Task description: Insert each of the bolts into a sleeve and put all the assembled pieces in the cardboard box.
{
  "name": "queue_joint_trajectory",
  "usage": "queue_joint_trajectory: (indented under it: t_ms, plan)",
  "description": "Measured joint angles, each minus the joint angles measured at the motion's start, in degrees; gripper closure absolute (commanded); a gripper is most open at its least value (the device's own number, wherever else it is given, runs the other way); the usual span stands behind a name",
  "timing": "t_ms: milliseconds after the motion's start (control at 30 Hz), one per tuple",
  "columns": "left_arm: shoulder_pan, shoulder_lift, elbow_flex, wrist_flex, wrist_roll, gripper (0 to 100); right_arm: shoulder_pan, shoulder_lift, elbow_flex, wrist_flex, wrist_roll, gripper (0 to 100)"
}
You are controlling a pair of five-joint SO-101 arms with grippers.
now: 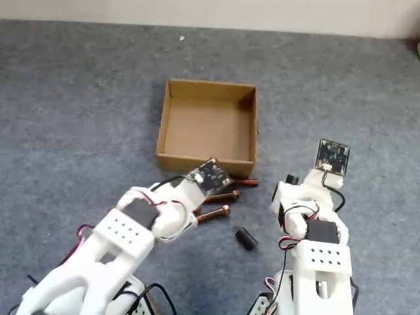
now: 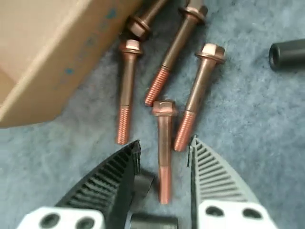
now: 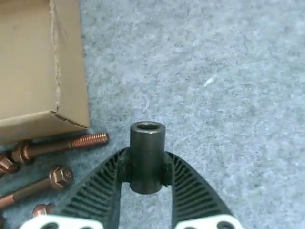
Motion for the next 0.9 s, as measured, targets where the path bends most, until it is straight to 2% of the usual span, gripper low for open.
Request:
queue_joint_trajectory:
  t_ms: [167,467,667,900]
  plan:
    - [0.0,9.8,-3.4,-2.8,0.0,84,0.0,0.0,0.0,0.0,0.0,99.4]
    - [0.0,26.2,-12.7,-3.2,0.1,84,0.0,0.0,0.0,0.0,0.0,99.4]
    - [0.1,33.3,-16.4,-3.3,0.1,96,0.0,-0.1,0.0,0.0,0.0,99.4]
    - [0.4,33.8,-16.5,-3.2,0.3,100,0.0,-0.2,0.0,0.0,0.0,99.4]
